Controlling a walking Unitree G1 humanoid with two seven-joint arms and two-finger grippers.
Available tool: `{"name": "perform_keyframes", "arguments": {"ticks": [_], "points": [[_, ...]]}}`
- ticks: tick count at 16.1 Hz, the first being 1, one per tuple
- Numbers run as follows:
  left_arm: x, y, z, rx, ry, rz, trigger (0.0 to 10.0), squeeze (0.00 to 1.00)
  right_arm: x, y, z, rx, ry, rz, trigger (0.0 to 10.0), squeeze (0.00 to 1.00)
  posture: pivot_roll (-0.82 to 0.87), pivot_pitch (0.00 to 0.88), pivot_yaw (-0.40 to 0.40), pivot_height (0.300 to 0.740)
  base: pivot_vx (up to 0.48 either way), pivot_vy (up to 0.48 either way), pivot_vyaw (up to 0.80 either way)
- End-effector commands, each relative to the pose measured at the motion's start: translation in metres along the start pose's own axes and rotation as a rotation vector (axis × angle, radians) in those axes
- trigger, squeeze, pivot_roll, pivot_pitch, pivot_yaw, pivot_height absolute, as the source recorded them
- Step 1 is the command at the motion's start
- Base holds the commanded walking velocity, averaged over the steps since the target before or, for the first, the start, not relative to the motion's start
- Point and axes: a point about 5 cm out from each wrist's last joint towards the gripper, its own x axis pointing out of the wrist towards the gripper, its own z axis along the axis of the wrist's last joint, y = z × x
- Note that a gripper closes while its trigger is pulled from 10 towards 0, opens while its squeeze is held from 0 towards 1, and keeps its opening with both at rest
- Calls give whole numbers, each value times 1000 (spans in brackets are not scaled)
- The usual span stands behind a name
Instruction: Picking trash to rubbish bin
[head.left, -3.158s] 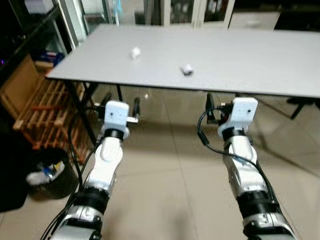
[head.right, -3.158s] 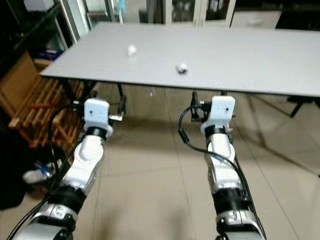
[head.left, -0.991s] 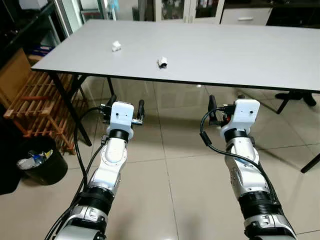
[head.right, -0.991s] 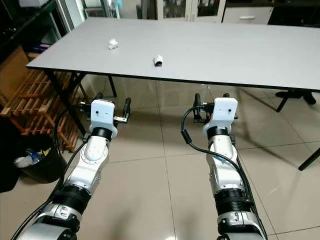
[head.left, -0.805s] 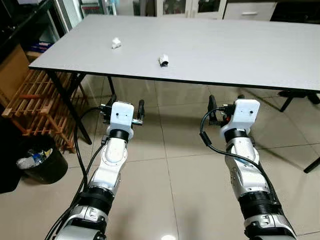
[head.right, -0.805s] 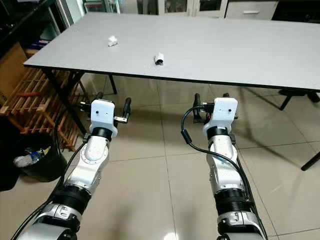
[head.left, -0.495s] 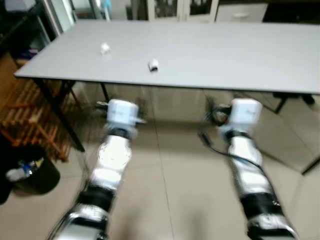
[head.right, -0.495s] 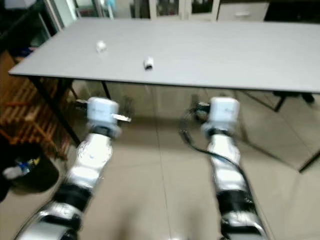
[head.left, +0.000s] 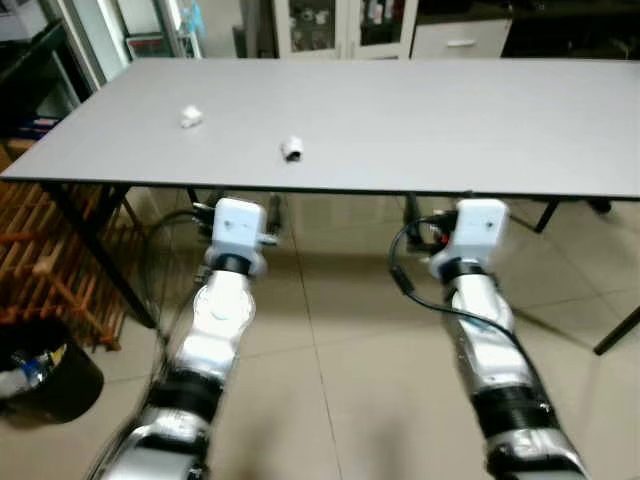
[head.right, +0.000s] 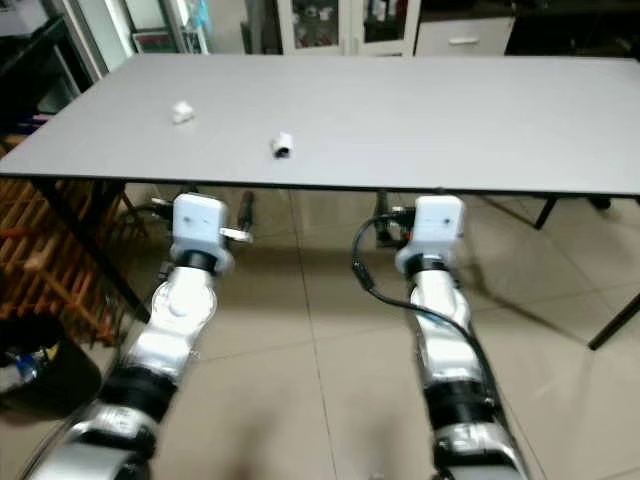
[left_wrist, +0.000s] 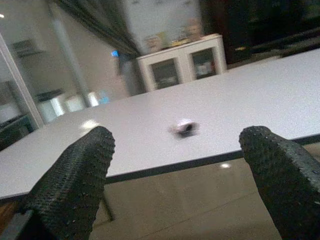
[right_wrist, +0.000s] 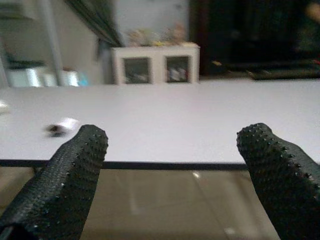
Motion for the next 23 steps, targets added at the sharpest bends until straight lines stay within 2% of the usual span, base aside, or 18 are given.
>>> {"name": "perform_keyframes", "arguments": {"ticks": [1,9,12,20,23], "points": [[2,9,1,19,-4,23,10000,0,3,4,6,14,-21,10,10000,0,-37,42,31,740,390,0,0],[2,9,0,23,4,21,10000,0,4,4,6,21,-13,15,10000,0,-34,46,28,740,390,0,0],[2,9,0,22,5,21,10000,0,4,5,5,23,-9,20,10000,0,-34,46,27,740,393,0,-590],[1,8,0,22,10,15,10000,0,4,6,4,28,-2,26,10000,0,-34,52,26,740,392,0,0],[1,8,-1,22,11,12,10000,0,3,7,5,18,-13,28,10000,0,-34,52,27,740,395,0,-533]]}}
